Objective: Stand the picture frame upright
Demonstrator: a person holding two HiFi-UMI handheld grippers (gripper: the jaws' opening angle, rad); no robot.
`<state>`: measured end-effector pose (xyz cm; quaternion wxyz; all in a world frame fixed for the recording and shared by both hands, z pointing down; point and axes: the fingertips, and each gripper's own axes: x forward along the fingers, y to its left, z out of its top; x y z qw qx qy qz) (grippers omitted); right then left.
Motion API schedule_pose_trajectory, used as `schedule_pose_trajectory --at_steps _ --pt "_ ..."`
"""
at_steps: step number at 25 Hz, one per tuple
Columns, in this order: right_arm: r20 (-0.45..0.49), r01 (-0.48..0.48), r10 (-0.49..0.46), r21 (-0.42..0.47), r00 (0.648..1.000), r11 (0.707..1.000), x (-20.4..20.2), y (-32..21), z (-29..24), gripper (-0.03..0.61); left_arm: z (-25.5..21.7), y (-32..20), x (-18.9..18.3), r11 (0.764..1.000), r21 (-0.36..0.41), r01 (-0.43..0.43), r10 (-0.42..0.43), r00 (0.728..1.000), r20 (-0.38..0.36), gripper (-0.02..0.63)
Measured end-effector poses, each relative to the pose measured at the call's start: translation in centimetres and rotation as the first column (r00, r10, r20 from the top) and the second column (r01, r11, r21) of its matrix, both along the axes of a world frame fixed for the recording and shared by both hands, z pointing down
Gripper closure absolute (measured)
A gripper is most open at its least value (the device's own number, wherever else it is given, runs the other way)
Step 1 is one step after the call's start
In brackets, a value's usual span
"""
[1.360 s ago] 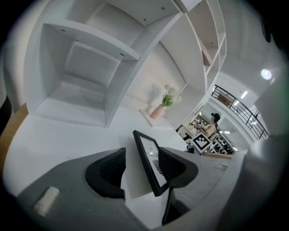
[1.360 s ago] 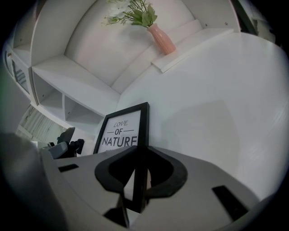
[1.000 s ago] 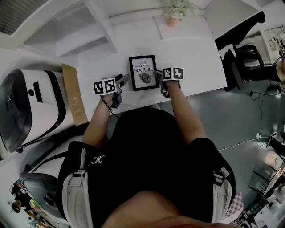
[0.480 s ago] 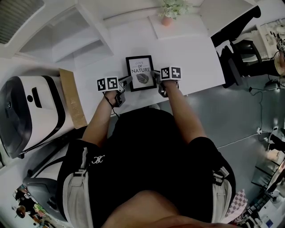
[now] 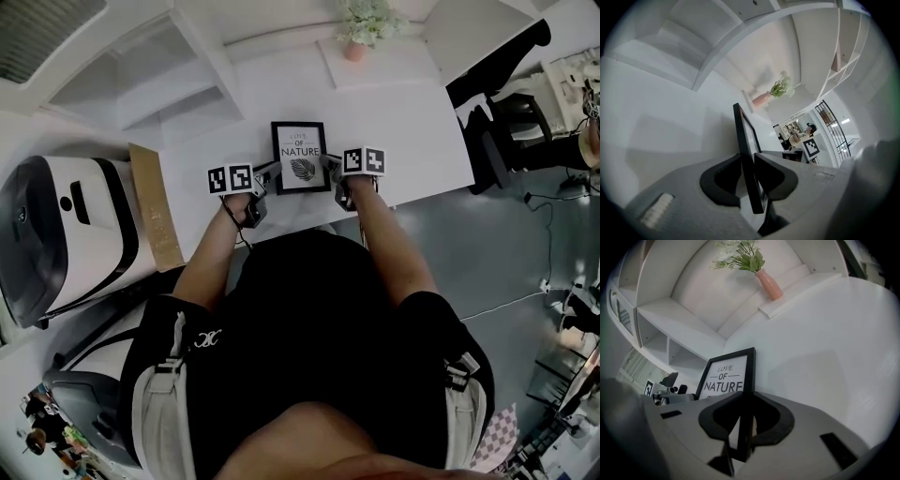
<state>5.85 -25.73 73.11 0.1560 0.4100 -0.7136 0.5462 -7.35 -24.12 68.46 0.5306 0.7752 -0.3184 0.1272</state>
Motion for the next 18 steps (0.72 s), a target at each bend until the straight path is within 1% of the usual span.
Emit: schedule_pose_trajectory --at_steps 2,4,6,9,11,12,14,18 --pt "0.000 -0.010 0.010 0.031 1.000 0.999 0.0 -0.1 -0.9 0.509 -1.0 -0.1 0.0 0.999 0.032 -0.005 0.005 1.000 0.007 0.515" --pt "-0.011 -0.013 0.014 0.096 1.000 0.995 0.0 -0.7 -2.6 0.509 -2.2 -0.4 -0.2 0.998 0.066 0.001 -0.001 1.000 -0.001 0.517" --pt "-0.029 -0.006 0.012 0.174 1.000 0.985 -0.1 -1.6 -4.6 0.509 -3.7 -0.8 -0.4 0.995 0.101 0.008 -0.006 1.000 -0.018 0.518" --pt "-0.041 -0.002 0.015 0.299 0.999 0.954 -0.3 -3.0 -7.9 0.509 -6.3 -1.5 -0.7 0.986 0.164 0.025 -0.015 0.998 -0.060 0.522" --pt "-0.036 -0.001 0.016 0.390 0.999 0.921 -0.7 -3.8 -10.5 0.509 -8.4 -2.1 -1.1 0.975 0.219 0.043 -0.024 0.995 -0.092 0.525" --pt "-0.034 0.002 0.015 0.438 0.999 0.899 -1.0 -4.2 -11.7 0.509 -9.5 -2.3 -1.3 0.966 0.255 0.048 -0.024 0.995 -0.097 0.526" --pt "-0.038 0.009 0.013 0.526 0.999 0.850 -1.6 -4.7 -14.1 0.509 -11.4 -2.7 -1.9 0.939 0.342 0.041 -0.018 0.997 -0.070 0.528" --pt "-0.043 0.013 0.019 0.649 0.999 0.761 -3.0 -5.2 -17.5 0.509 -14.5 -3.0 -3.2 0.860 0.510 -0.007 -0.016 0.999 0.042 0.525"
